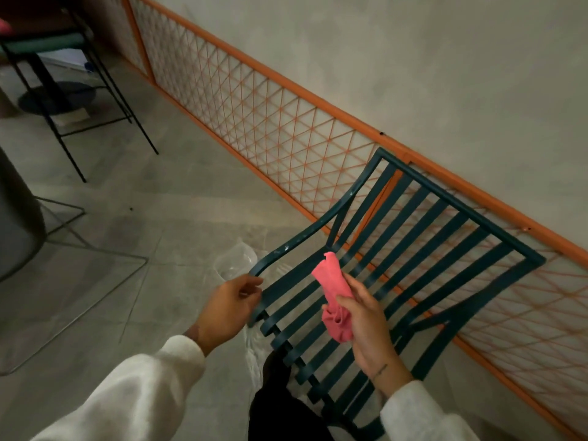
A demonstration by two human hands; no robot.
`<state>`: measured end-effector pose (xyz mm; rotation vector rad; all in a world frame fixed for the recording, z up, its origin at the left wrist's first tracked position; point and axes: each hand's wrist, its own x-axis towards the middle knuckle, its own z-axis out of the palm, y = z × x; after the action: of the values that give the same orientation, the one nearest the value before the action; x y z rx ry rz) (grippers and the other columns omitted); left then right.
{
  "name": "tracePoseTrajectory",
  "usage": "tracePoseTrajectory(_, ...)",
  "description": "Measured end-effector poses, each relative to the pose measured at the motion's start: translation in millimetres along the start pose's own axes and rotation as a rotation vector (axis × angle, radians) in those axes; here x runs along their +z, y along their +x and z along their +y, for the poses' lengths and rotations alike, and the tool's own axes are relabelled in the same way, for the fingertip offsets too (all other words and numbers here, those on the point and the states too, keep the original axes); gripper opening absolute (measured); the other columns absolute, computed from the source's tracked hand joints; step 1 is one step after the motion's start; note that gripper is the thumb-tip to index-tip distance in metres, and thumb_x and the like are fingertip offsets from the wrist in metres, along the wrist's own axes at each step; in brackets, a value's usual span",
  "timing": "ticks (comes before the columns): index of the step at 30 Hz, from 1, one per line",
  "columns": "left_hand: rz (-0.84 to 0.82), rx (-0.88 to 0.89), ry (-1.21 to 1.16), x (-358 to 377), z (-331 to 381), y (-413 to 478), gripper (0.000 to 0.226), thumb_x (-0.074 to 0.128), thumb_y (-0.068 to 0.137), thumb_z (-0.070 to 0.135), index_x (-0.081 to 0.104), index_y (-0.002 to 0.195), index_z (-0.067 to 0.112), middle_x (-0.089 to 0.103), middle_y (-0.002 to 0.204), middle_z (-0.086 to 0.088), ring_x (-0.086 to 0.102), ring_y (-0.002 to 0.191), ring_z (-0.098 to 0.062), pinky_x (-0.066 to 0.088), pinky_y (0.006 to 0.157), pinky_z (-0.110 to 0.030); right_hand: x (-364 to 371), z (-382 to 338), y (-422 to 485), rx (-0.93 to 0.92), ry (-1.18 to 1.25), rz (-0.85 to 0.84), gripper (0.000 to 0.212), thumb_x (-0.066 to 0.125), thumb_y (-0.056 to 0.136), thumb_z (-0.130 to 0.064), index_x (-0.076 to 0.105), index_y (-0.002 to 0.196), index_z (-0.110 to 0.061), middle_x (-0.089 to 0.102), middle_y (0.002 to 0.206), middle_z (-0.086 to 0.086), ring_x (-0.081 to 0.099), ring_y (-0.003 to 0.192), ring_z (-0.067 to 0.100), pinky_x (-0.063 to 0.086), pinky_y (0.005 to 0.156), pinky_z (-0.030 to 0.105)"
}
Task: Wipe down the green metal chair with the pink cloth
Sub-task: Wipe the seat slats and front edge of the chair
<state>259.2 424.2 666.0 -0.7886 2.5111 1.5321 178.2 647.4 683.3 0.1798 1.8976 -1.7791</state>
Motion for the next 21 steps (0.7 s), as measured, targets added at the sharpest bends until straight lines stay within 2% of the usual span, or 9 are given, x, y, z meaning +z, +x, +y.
tracePoseTrajectory(1, -0.005, -0.016, 0.019, -2, -2, 11, 0.029, 0.059, 0.094, 0.020, 0.060, 0.123, 0.023, 0.066, 0.105, 0.008, 0.062, 0.094, -0.005, 0.051, 0.090, -0.024, 0, -1, 8, 0.018, 0.039, -0.001, 0.046, 0.052, 0.097, -0.006, 0.059, 0.124, -0.042, 0.063, 0.115, 0.000, 0.072, 0.094, 0.029, 0.061, 0.077, 0.038)
tracePoseTrajectory(3, -0.020, -0.018, 0.050, -3, 1, 41, 0.028, 0.059, 0.094, 0.021, 0.060, 0.122, 0.024, 0.065, 0.102, 0.011, 0.061, 0.090, 0.000, 0.047, 0.085, -0.017, -2, -3, 32, 0.038, 0.075, 0.011, 0.047, 0.052, 0.097, -0.005, 0.057, 0.129, -0.039, 0.063, 0.114, -0.002, 0.072, 0.094, 0.028, 0.060, 0.073, 0.034)
tracePoseTrajectory(6, -0.088, -0.014, 0.068, 4, 11, 101, 0.025, 0.058, 0.095, 0.020, 0.060, 0.120, 0.024, 0.066, 0.100, 0.013, 0.061, 0.088, 0.003, 0.044, 0.077, -0.009, -8, -8, 82, 0.071, 0.101, 0.062, 0.047, 0.053, 0.097, -0.004, 0.058, 0.125, -0.041, 0.067, 0.108, -0.001, 0.072, 0.094, 0.029, 0.059, 0.075, 0.036)
tracePoseTrajectory(11, -0.189, 0.043, 0.119, 15, 51, 180, 0.021, 0.056, 0.096, 0.022, 0.058, 0.105, 0.041, 0.066, 0.096, 0.018, 0.063, 0.089, 0.004, 0.050, 0.090, -0.021, -19, -24, 150, 0.099, 0.090, 0.136, 0.050, 0.054, 0.095, -0.004, 0.056, 0.125, -0.043, 0.064, 0.116, -0.002, 0.072, 0.092, 0.024, 0.058, 0.075, 0.034)
tracePoseTrajectory(13, -0.199, 0.095, 0.137, 21, 73, 215, 0.024, 0.055, 0.096, 0.019, 0.055, 0.101, 0.043, 0.063, 0.091, 0.023, 0.062, 0.083, 0.008, 0.050, 0.086, -0.016, -26, -37, 177, 0.086, 0.094, 0.169, 0.049, 0.055, 0.094, -0.002, 0.058, 0.129, -0.037, 0.065, 0.115, 0.001, 0.072, 0.088, 0.023, 0.057, 0.067, 0.028)
tracePoseTrajectory(15, -0.235, 0.133, 0.136, 26, 94, 245, 0.022, 0.054, 0.097, 0.019, 0.055, 0.110, 0.036, 0.063, 0.091, 0.024, 0.063, 0.081, 0.012, 0.048, 0.073, -0.004, -35, -53, 202, 0.060, 0.099, 0.205, 0.049, 0.055, 0.094, -0.001, 0.060, 0.130, -0.034, 0.067, 0.113, 0.006, 0.072, 0.085, 0.024, 0.056, 0.064, 0.025)
tracePoseTrajectory(17, -0.279, 0.189, 0.137, 31, 118, 277, 0.024, 0.054, 0.097, 0.021, 0.056, 0.119, 0.031, 0.064, 0.099, 0.022, 0.064, 0.085, 0.008, 0.044, 0.067, -0.001, -46, -74, 230, 0.006, 0.089, 0.264, 0.050, 0.056, 0.093, -0.004, 0.061, 0.127, -0.041, 0.067, 0.116, 0.005, 0.071, 0.089, 0.024, 0.059, 0.070, 0.030)
tracePoseTrajectory(19, -0.297, 0.247, 0.150, 38, 138, 308, 0.028, 0.055, 0.097, 0.021, 0.057, 0.124, 0.025, 0.066, 0.109, 0.012, 0.062, 0.096, -0.001, 0.043, 0.077, -0.004, -54, -96, 256, -0.057, 0.072, 0.317, 0.048, 0.060, 0.093, -0.012, 0.061, 0.120, -0.051, 0.065, 0.120, 0.004, 0.068, 0.099, 0.027, 0.059, 0.085, 0.047)
tracePoseTrajectory(21, -0.308, 0.290, 0.133, 45, 159, 334, 0.029, 0.055, 0.096, 0.020, 0.058, 0.125, 0.023, 0.065, 0.111, 0.010, 0.061, 0.101, -0.005, 0.042, 0.086, -0.011, -61, -119, 278, -0.106, 0.077, 0.368, 0.044, 0.062, 0.093, -0.014, 0.062, 0.122, -0.048, 0.067, 0.117, 0.005, 0.070, 0.096, 0.026, 0.058, 0.086, 0.051)
